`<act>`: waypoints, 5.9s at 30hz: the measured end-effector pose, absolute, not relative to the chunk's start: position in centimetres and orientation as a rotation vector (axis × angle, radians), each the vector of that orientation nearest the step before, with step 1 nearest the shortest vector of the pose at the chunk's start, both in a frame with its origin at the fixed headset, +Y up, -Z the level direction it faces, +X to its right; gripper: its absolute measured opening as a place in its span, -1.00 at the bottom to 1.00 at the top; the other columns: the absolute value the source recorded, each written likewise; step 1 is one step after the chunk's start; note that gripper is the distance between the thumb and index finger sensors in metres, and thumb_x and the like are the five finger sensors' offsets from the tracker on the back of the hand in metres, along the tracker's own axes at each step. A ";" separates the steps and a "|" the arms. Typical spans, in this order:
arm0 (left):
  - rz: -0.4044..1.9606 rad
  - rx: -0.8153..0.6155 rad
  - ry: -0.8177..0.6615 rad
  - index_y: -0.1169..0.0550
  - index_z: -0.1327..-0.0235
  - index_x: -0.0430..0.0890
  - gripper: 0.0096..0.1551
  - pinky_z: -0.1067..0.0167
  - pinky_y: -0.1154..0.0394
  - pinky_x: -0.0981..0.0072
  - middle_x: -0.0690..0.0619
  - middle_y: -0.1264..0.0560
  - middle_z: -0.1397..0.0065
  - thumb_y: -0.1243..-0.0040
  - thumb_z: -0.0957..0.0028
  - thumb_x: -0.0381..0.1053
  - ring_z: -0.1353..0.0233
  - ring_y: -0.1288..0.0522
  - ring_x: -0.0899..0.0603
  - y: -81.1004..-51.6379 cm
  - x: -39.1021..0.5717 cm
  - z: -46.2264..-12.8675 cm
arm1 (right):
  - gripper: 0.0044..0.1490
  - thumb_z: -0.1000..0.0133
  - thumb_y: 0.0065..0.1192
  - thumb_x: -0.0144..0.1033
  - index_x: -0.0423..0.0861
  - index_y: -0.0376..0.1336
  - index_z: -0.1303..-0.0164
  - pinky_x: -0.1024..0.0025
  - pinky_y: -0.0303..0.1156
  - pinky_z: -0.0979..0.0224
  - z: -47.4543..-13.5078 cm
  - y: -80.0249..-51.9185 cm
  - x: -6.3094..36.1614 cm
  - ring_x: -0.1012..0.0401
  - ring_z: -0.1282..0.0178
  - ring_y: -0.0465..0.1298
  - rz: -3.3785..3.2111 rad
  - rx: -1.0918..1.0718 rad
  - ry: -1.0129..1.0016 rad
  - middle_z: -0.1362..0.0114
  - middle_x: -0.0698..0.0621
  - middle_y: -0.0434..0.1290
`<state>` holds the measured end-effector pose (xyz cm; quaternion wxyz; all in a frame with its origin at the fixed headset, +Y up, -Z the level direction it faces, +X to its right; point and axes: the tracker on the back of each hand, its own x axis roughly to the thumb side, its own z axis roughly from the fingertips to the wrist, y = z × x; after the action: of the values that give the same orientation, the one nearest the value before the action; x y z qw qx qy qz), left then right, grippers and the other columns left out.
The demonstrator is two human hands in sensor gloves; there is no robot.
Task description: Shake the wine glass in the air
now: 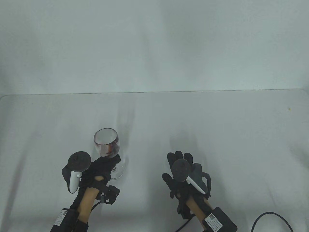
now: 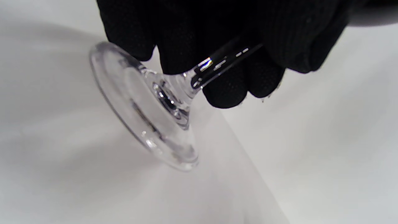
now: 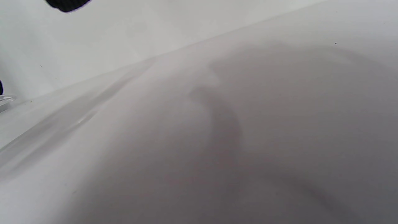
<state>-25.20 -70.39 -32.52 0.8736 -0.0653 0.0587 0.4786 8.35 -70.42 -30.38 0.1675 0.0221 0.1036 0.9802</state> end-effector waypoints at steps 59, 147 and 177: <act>0.949 -0.168 -0.018 -0.67 -0.04 0.22 -0.59 -0.38 -0.43 -0.04 0.18 -0.69 -0.25 -0.32 0.09 0.17 -0.40 -0.62 -0.07 -71.0 -23.8 -32.5 | 0.02 0.11 -0.05 0.31 0.25 -0.38 -0.40 -0.29 -0.21 -0.56 -30.3 -70.3 8.3 -0.03 -0.73 -0.29 2.793 0.058 0.328 -0.67 0.19 -0.31; 1.017 -0.178 0.008 -0.67 -0.05 0.21 -0.58 -0.38 -0.42 -0.04 0.17 -0.69 -0.24 -0.32 0.09 0.18 -0.39 -0.62 -0.08 -71.3 -24.0 -32.5 | 0.02 0.11 -0.05 0.31 0.25 -0.38 -0.41 -0.29 -0.22 -0.56 -30.3 -70.3 8.3 -0.03 -0.73 -0.30 2.795 0.061 0.345 -0.66 0.18 -0.32; 0.956 -0.174 -0.031 -0.67 -0.05 0.22 -0.58 -0.39 -0.41 -0.04 0.17 -0.68 -0.25 -0.32 0.09 0.18 -0.40 -0.61 -0.08 -71.2 -23.4 -32.4 | 0.02 0.11 -0.05 0.31 0.25 -0.38 -0.41 -0.30 -0.22 -0.56 -30.2 -70.2 8.3 -0.03 -0.73 -0.30 2.798 0.057 0.344 -0.66 0.18 -0.32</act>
<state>-23.42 -71.19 -32.41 0.8842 -0.0836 -0.0150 0.4594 8.30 -70.21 -30.24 0.1603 0.0198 0.1204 0.9795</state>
